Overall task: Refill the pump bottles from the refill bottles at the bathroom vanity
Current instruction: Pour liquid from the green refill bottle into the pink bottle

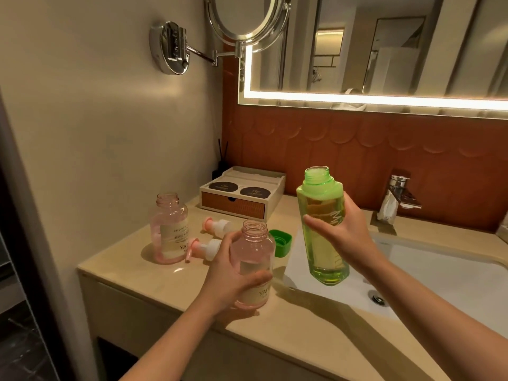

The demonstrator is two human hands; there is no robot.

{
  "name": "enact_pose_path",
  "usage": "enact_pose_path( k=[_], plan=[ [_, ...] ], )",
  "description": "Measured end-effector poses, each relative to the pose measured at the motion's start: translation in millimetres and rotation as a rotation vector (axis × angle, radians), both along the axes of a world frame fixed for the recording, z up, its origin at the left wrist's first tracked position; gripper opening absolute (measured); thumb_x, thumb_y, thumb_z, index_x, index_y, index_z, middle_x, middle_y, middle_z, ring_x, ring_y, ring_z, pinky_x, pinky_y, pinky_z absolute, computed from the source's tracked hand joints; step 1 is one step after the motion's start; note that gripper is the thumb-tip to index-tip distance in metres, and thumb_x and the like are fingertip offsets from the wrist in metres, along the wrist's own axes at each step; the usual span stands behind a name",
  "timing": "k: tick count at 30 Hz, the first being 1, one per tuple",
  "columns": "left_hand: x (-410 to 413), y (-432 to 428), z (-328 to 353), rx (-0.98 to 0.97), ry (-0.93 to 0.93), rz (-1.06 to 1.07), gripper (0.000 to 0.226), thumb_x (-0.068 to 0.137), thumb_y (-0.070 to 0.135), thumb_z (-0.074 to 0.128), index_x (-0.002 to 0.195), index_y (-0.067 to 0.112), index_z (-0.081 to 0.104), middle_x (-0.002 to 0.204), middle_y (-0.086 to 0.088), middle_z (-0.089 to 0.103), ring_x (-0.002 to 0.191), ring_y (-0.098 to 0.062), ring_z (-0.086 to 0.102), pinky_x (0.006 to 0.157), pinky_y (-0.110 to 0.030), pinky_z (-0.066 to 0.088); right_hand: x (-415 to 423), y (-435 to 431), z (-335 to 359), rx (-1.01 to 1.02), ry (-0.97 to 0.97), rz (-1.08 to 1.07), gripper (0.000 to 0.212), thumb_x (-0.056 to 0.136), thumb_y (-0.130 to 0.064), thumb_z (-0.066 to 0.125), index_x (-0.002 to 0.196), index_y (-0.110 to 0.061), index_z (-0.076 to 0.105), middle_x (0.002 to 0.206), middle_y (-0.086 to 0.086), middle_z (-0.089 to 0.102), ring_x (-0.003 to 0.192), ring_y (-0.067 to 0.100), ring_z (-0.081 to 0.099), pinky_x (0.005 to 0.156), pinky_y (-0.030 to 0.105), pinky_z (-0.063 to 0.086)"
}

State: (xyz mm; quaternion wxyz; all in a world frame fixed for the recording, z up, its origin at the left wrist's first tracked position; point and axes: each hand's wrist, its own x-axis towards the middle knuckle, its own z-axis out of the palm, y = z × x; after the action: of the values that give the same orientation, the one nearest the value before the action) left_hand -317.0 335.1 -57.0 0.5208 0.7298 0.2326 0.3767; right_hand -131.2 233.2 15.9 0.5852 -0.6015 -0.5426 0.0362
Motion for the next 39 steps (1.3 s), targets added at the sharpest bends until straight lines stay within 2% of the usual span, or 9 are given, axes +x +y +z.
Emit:
enact_pose_path(
  k=[5, 8, 10, 14, 19, 25, 27, 30, 39],
  plan=[
    [11, -12, 5, 0.0, -0.085, -0.013, 0.08, 0.049, 0.037, 0.081, 0.115, 0.043, 0.037, 0.122, 0.017, 0.047, 0.111, -0.003, 0.05, 0.081, -0.012, 0.042, 4, -17, -6, -0.072, -0.071, 0.018, 0.063, 0.059, -0.039, 0.074, 0.114, -0.025, 0.047, 0.102, -0.011, 0.06, 0.092, 0.003, 0.06, 0.071, 0.01, 0.048],
    [15, -17, 16, 0.013, -0.158, 0.054, 0.082, 0.05, 0.038, 0.082, 0.119, 0.039, 0.039, 0.117, 0.02, 0.048, 0.103, 0.005, 0.05, 0.077, -0.01, 0.041, 9, -23, -10, -0.106, -0.085, 0.027, 0.064, 0.06, -0.037, 0.078, 0.114, -0.028, 0.046, 0.1, -0.017, 0.058, 0.089, -0.005, 0.058, 0.071, 0.006, 0.045],
    [18, -19, 26, 0.029, -0.165, 0.066, 0.081, 0.048, 0.037, 0.078, 0.12, 0.034, 0.043, 0.112, 0.019, 0.052, 0.1, 0.004, 0.052, 0.075, -0.011, 0.042, 11, -25, -13, -0.134, -0.108, 0.024, 0.067, 0.061, -0.036, 0.082, 0.116, -0.029, 0.045, 0.1, -0.019, 0.057, 0.089, -0.007, 0.057, 0.07, 0.004, 0.044],
    [23, -20, 30, 0.071, -0.113, 0.067, 0.047, 0.063, 0.021, 0.082, 0.101, 0.031, 0.056, 0.098, 0.015, 0.063, 0.092, 0.0, 0.059, 0.071, -0.017, 0.045, 15, -25, -19, -0.184, -0.166, 0.03, 0.067, 0.066, -0.027, 0.08, 0.122, -0.029, 0.043, 0.105, -0.013, 0.057, 0.096, 0.0, 0.055, 0.074, 0.011, 0.042],
    [27, -20, 25, 0.081, -0.132, 0.093, 0.038, 0.069, 0.015, 0.08, 0.094, 0.031, 0.057, 0.091, 0.016, 0.064, 0.081, 0.013, 0.059, 0.063, -0.006, 0.046, 16, -23, -19, -0.197, -0.255, 0.052, 0.067, 0.065, -0.027, 0.082, 0.12, -0.031, 0.044, 0.103, -0.015, 0.059, 0.094, -0.002, 0.055, 0.074, 0.006, 0.043],
    [28, -19, 22, 0.1, -0.164, 0.114, 0.039, 0.068, 0.013, 0.08, 0.093, 0.031, 0.057, 0.09, 0.016, 0.064, 0.081, 0.013, 0.059, 0.064, -0.004, 0.046, 18, -19, -16, -0.237, -0.359, 0.055, 0.071, 0.064, -0.034, 0.082, 0.122, -0.037, 0.043, 0.106, -0.021, 0.058, 0.096, 0.004, 0.058, 0.08, 0.028, 0.053],
    [29, -18, 22, 0.097, -0.166, 0.113, 0.039, 0.068, 0.013, 0.081, 0.092, 0.031, 0.057, 0.089, 0.016, 0.064, 0.081, 0.013, 0.06, 0.064, -0.005, 0.047, 18, -18, -13, -0.239, -0.393, 0.052, 0.07, 0.064, -0.035, 0.082, 0.121, -0.041, 0.041, 0.107, -0.023, 0.057, 0.097, 0.004, 0.058, 0.08, 0.031, 0.054],
    [29, -18, 23, 0.091, -0.164, 0.11, 0.039, 0.068, 0.013, 0.08, 0.092, 0.032, 0.056, 0.088, 0.017, 0.064, 0.08, 0.014, 0.059, 0.063, -0.005, 0.047, 20, -16, -9, -0.252, -0.413, 0.042, 0.073, 0.064, -0.035, 0.083, 0.124, -0.039, 0.042, 0.11, -0.014, 0.06, 0.098, 0.007, 0.058, 0.081, 0.034, 0.054],
    [28, -18, 22, 0.071, -0.163, 0.106, 0.041, 0.067, 0.018, 0.082, 0.095, 0.034, 0.056, 0.094, 0.016, 0.065, 0.089, 0.002, 0.062, 0.07, -0.014, 0.048, 19, -12, 2, -0.273, -0.541, 0.068, 0.072, 0.064, -0.037, 0.081, 0.126, -0.035, 0.045, 0.113, -0.016, 0.057, 0.1, 0.004, 0.055, 0.076, 0.017, 0.044]
  ],
)
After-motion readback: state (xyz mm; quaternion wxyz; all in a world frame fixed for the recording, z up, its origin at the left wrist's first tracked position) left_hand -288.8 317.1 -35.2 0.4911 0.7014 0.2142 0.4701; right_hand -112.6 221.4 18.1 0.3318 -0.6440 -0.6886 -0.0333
